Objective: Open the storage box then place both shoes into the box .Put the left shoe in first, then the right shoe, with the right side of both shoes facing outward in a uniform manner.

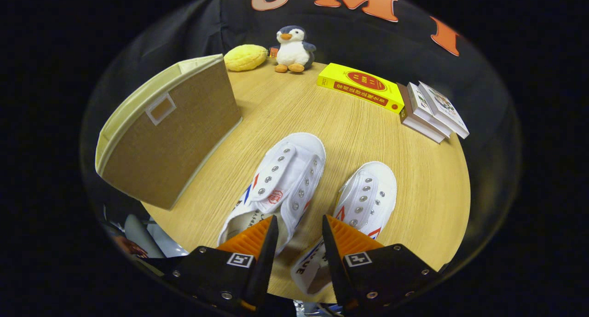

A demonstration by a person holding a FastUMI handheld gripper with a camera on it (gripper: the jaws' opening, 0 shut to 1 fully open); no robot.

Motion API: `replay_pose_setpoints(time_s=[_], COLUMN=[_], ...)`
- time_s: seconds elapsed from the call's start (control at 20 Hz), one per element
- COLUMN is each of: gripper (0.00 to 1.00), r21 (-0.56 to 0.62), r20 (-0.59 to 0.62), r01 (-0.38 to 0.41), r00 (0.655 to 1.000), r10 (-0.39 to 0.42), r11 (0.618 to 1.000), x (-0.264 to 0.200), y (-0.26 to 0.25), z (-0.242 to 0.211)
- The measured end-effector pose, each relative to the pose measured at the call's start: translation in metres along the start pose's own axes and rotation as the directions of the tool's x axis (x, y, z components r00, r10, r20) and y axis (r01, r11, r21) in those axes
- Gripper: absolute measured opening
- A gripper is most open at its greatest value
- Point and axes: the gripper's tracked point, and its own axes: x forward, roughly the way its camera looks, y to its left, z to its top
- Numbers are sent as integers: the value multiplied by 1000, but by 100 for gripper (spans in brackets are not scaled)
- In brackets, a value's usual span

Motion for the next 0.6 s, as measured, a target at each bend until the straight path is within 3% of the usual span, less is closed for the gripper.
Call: replay_pose_setpoints(time_s=[0.2,0.45,0.6], gripper=[47,26,20], r21=[-22,122,177], r20=[-3,17,36], r01=[18,-10,-25], r00=[1000,1000,999], r10=[-19,8,19], r11=[1000,992,984], x=[22,38,41], y=[4,5,6], z=[3,9,9])
